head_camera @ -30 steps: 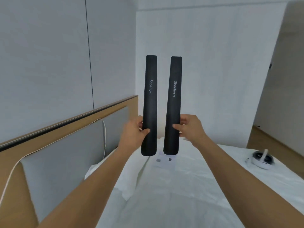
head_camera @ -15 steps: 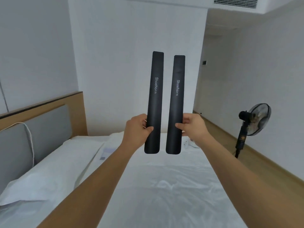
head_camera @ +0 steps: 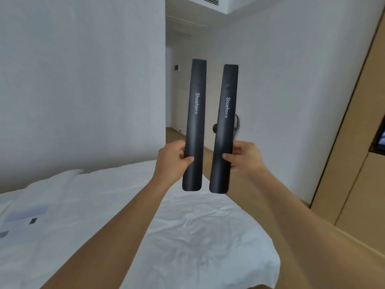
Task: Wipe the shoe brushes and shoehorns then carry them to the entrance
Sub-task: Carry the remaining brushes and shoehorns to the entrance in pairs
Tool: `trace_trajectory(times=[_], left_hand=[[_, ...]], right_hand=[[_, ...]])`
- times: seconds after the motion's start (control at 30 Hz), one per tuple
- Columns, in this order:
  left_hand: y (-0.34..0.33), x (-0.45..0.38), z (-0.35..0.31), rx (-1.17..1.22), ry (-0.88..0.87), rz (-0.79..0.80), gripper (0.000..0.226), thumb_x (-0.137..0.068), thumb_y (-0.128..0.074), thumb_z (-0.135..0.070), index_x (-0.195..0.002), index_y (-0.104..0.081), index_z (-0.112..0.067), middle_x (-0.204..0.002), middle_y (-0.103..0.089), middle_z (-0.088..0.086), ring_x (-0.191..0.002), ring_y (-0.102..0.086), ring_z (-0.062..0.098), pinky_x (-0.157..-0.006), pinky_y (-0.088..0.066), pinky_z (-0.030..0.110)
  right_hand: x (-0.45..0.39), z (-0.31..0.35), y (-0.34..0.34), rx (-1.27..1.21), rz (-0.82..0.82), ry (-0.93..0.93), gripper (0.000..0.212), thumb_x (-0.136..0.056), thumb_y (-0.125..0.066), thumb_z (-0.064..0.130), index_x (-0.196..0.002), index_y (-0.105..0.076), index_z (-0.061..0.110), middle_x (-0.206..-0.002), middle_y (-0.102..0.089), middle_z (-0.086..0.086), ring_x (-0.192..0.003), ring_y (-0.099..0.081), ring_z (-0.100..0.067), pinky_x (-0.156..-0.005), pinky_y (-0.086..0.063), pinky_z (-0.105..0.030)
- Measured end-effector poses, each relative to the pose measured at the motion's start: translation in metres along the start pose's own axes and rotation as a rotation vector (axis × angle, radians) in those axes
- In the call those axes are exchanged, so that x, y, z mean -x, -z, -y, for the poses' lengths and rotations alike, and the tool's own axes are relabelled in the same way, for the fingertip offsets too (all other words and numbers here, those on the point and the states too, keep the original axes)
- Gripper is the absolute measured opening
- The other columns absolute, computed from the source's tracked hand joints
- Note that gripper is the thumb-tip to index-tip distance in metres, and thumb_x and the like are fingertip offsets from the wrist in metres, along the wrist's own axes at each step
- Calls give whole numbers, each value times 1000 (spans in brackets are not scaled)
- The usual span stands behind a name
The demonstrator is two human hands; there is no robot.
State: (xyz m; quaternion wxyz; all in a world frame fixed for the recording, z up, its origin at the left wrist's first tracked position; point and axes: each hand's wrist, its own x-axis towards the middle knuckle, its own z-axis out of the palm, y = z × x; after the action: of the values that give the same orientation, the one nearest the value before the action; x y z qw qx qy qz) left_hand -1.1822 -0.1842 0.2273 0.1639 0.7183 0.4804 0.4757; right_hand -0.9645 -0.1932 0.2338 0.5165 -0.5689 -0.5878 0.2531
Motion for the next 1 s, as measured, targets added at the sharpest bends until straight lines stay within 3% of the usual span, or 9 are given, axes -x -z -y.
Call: trace_trajectory(times=[0.13,0.23,0.33,0.4,0.5,0.7,0.93,1.0], left_hand=[[-64,-27,-11,39,-88,77,14,-80,-74,-11,-84,-65,-22,-71,-69,-4,-68,-65,13,-63,-56,33],[-106,-48,-14,80,-135,110,17,-80,-75,-12,-86,-66,-25,-72,-70,-8,-67,-65,7,-59,-48,22],[-144,-74,-13,119,-168,149,15,-80,-75,-12,-89,-67,-21,-75,-71,-8,-69,-68,9,-64,-56,28],[-167,-96,-11,139,-185,168,18,-81,-75,-12,-87,-65,-26,-71,-69,-12,-67,-67,5,-61,-56,26],[-203,-131,-11,141,-194,208,12,-81,-75,-16,-90,-68,-19,-74,-72,-8,-69,-67,7,-64,-56,29],[-280,-183,-21,225,-226,323,14,-84,-75,-17,-96,-68,-19,-78,-73,-5,-72,-69,9,-68,-60,38],[-374,-208,-48,266,-244,441,13,-84,-74,-16,-94,-67,-16,-77,-73,-3,-74,-69,17,-70,-59,44],[-400,-213,-58,260,-249,461,12,-84,-74,-16,-94,-67,-16,-77,-73,-2,-74,-69,18,-71,-59,44]], right_hand=[[-12,-33,47,36,-99,-36,25,-88,-70,-3,-102,-70,18,-88,-75,-1,-89,-74,-23,-70,-62,-34],[-28,-54,72,59,-172,-69,23,-87,-70,-3,-98,-70,17,-91,-76,-7,-88,-74,-24,-70,-63,-37],[-51,-74,93,90,-218,-86,24,-88,-71,-1,-108,-71,13,-94,-76,-5,-89,-74,-23,-71,-64,-34],[-70,-87,105,95,-242,-104,27,-88,-71,-1,-112,-71,12,-98,-76,-5,-92,-74,-23,-76,-64,-39],[-100,-105,125,127,-273,-138,27,-89,-72,2,-114,-71,12,-102,-76,-6,-94,-73,-24,-80,-63,-44],[-137,-143,169,207,-355,-187,24,-89,-73,5,-109,-71,17,-91,-74,9,-88,-73,-14,-70,-63,-29],[-155,-189,239,233,-474,-275,25,-89,-71,4,-111,-71,16,-95,-76,1,-88,-73,-18,-71,-63,-32],[-161,-203,260,226,-498,-282,25,-89,-71,3,-111,-71,15,-94,-75,2,-88,-73,-17,-67,-62,-27]])
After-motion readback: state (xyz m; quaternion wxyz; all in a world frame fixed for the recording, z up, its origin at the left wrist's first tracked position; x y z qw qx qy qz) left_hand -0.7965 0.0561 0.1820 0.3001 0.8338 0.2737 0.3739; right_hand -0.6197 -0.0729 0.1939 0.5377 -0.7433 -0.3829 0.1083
